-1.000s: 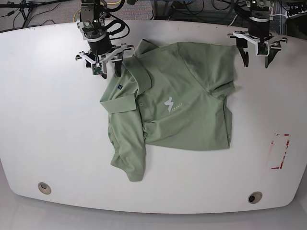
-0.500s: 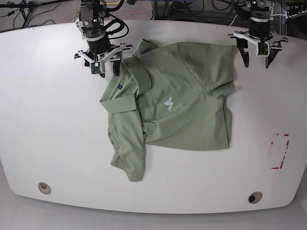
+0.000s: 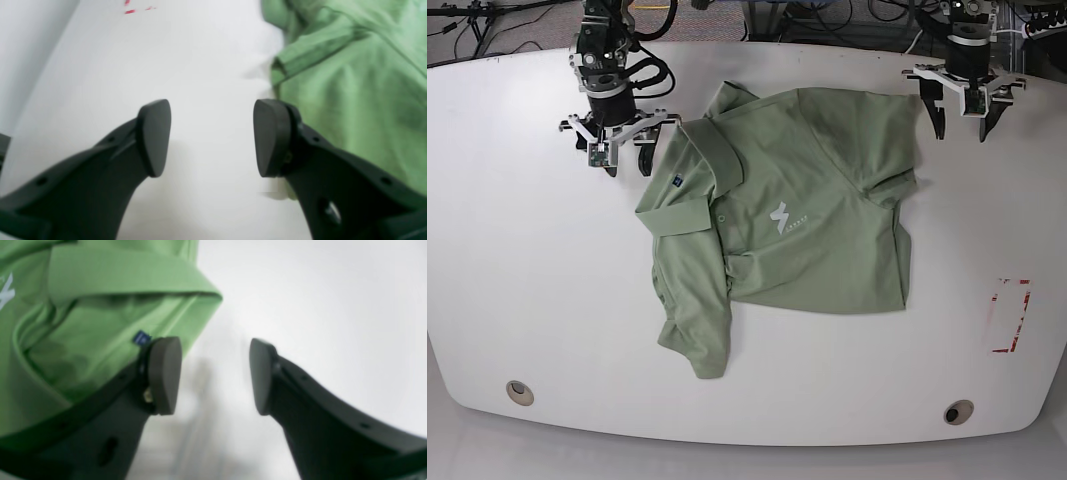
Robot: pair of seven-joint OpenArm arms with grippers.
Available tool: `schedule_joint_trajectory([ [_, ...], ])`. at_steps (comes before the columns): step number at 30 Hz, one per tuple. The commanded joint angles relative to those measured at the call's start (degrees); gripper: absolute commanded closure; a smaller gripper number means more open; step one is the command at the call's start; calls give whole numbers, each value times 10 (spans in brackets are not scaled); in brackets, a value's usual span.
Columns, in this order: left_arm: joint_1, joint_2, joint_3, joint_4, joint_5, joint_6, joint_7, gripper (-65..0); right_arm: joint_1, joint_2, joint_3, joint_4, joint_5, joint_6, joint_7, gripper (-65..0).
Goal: Fold the T-shirt properly
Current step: 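Position the right gripper beside the collar and the left gripper at the shoulder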
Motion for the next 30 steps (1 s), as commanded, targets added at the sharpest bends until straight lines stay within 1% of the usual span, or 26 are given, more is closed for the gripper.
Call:
schedule_joint_trajectory([
  [1, -1, -2, -7, 9, -3, 6, -5, -364, -11, 14, 8, 17, 7, 28, 11, -369],
  [6, -2, -2, -10, 9, -4, 6, -3, -364, -15, 19, 6, 19, 9, 38, 12, -374],
  [10, -4, -2, -12, 8, -3, 7, -4, -363, -16, 18, 5, 19, 8, 32, 14, -346],
  [12, -8, -5, -7, 11, -1, 6, 2, -365, -14, 17, -2, 15, 5, 18, 12, -283],
  [16, -12, -6, -7, 11, 1, 6, 3, -363, -19, 16, -1, 18, 5, 21, 9, -212],
  [18, -13, -7, -7, 11, 0, 5, 5, -362, -20, 15, -1, 21, 4, 23, 8, -195],
  [20, -12, -7, -7, 12, 0, 6, 7, -362, -22, 14, -1, 26, 2, 26, 6, -200],
  [22, -14, -6, -3, 10, -3, 8, 4, -363, -30, 12, -4, 38, 1, 34, 7, -262],
  [26, -18, -6, 0, 10, -3, 8, 5, -363, -34, 12, -6, 47, 0, 35, 5, -287],
  [30, -22, -6, -1, 9, -4, 8, 6, -366, -37, 14, -11, 56, 0, 40, 1, -291],
])
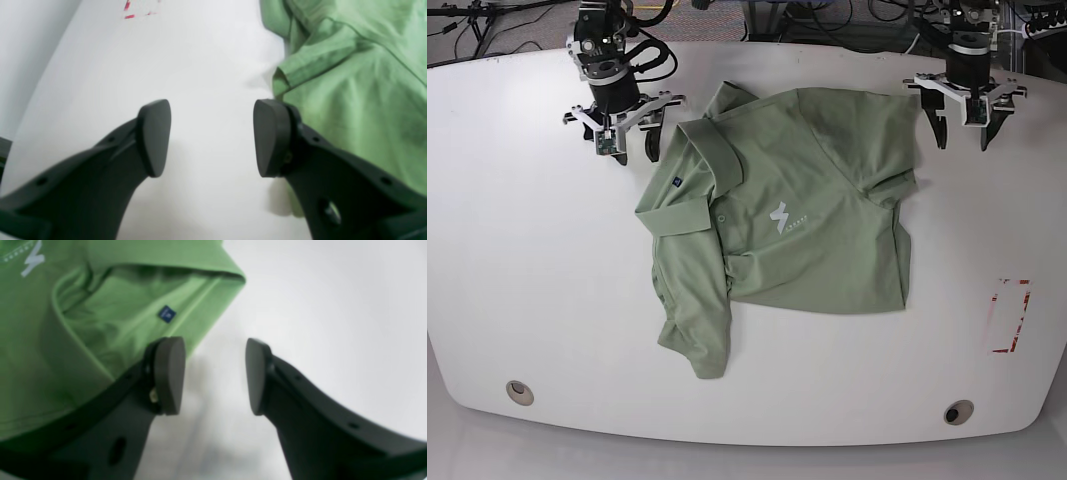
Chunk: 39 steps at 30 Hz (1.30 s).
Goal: Fold the T-shirt properly
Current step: 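Position the right gripper beside the collar and the left gripper at the shoulder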
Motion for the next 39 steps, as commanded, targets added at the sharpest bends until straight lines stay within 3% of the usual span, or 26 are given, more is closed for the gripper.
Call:
schedule_joint_trajectory([
  [1, 0, -3, -4, 10, -4, 4, -11, -367, -2, 5, -2, 23, 1, 7, 10, -289],
  [24, -25, -3, -6, 11, -3, 4, -13, -367, -15, 1, 13, 42, 6, 2, 7, -336],
  [39, -28, -1, -8, 16, -2, 4, -10, -361, -11, 2, 16, 68, 12, 3, 5, -330],
])
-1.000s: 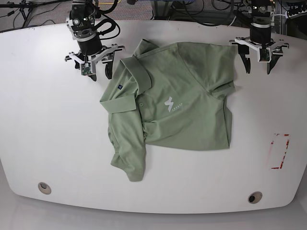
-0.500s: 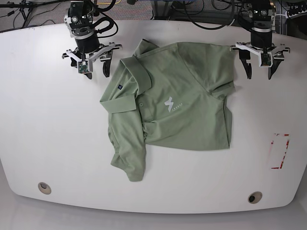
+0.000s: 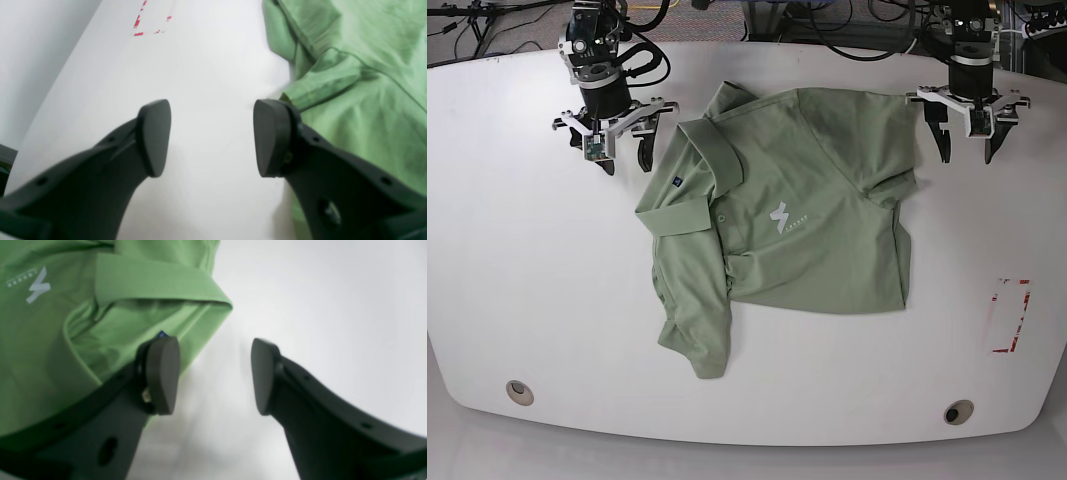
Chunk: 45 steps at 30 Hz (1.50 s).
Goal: Fold the T-shirt properly
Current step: 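Position the right gripper beside the collar and the left gripper at the shoulder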
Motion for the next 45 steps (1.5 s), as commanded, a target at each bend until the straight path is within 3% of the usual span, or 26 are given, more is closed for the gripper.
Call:
schedule_joint_trajectory([
  [1, 0, -2, -4, 16, -1, 5, -12, -362, -11, 2, -1, 35, 4, 2, 11, -329],
  [17, -1, -3, -9, 20, -4, 4, -9, -361, -5, -41, 3, 55, 12, 9, 8, -323],
  [27, -22, -4, -13, 19, -6, 5, 1, -359, 35, -60, 2, 33, 7, 35, -12, -333],
  [33, -29, -6, -12, 15, -8, 4, 2, -358, 44, -63, 1, 14, 7, 46, -11, -333],
  [45, -35, -2, -8, 5, -4, 7, -4, -360, 65, -58, 7, 5, 8, 35, -29, -332],
])
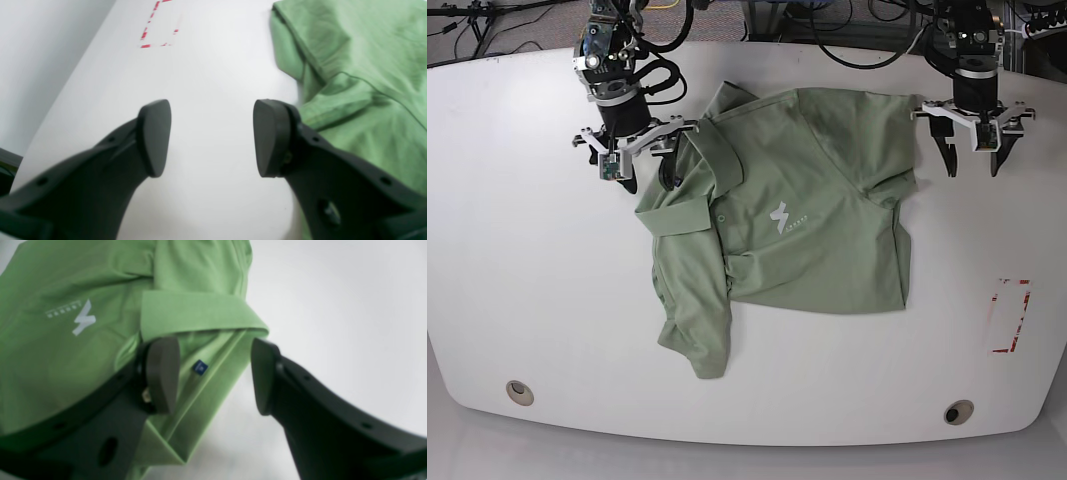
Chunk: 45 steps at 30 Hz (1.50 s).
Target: Fold the T-shirt properly
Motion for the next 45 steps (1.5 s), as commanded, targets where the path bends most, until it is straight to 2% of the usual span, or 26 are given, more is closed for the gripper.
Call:
schedule_joint_trajectory([
  [1, 1, 0, -2, 10, -1, 5, -21, -361, 14, 5, 5, 11, 5, -6, -3, -333],
  [6, 2, 2, -4, 12, -1, 6, -21, -362, 32, 10, 8, -2, 7, -11, -22, -334],
  [12, 8, 0, -4, 10, -1, 5, -20, -362, 50, 15, 5, -42, 7, -15, -19, -333],
  [14, 7, -3, -4, 11, 0, 3, -20, -362, 75, 27, 2, -79, 7, -11, -22, -338],
  [20, 8, -3, -3, 12, -1, 4, -20, -362, 105, 37, 3, -119, 7, -10, -28, -341],
  [24, 7, -2, -3, 13, -1, 3, -22, -361, 135, 50, 5, -149, 8, -4, -45, -346],
  [26, 1, 1, -3, 14, -2, 4, -21, -370, 176, 67, 6, -176, 15, 2, -66, -354],
  [30, 0, 1, -2, 14, -2, 4, -19, -372, 197, 74, 7, -188, 18, 12, -88, -357],
  [36, -5, 0, -3, 14, -1, 2, -20, -373, 206, 62, 0, -167, 14, 24, -132, -356],
  [45, -14, 2, -4, 15, -2, 3, -19, -379, 177, 47, -4, -158, 5, 15, -130, -351],
])
